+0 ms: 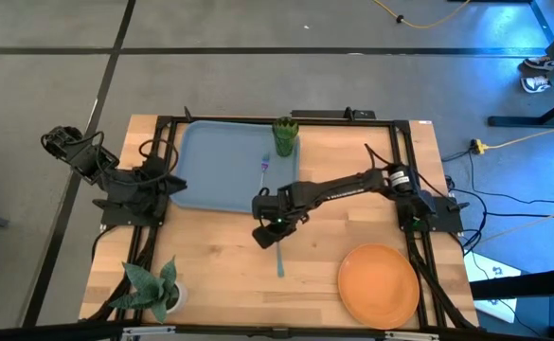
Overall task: Pick and place plate/cup/fork/spoon on tray
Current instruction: Put the blue spoon on the blue tray to the right of the blue fork
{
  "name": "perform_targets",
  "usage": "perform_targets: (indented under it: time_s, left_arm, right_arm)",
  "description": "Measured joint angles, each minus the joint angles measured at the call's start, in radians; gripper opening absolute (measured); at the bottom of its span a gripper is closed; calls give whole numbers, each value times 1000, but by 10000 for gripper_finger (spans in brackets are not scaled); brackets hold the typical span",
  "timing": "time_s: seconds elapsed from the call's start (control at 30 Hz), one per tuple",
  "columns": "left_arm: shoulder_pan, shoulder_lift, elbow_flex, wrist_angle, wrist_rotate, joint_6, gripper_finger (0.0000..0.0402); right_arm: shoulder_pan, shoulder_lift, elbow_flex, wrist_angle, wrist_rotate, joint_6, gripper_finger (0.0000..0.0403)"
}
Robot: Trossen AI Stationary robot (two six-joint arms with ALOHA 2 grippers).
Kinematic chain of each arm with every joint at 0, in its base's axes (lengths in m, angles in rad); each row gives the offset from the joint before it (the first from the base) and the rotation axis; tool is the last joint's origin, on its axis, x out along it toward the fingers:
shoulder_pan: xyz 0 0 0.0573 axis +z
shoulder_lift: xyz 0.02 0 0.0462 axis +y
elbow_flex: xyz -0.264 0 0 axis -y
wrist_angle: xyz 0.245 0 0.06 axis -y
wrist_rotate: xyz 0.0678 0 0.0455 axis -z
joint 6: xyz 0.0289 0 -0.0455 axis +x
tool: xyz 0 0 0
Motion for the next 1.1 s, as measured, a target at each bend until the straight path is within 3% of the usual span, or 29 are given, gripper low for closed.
perform_targets:
  time_s: [0.37,0.53,0.93,1.1]
  left_arm:
    - [0,0,0,0,28,1,56]
    - [0,0,0,0,30,42,56]
    - [0,0,0,0,32,54,56]
    - [0,0,0,0,32,54,56]
  right_arm:
    - [4,0,-118,159,-35,42,84]
    - [4,0,-117,195,67,39,84]
    - [10,0,-117,446,80,-40,84]
    - [12,0,-117,513,126,51,84]
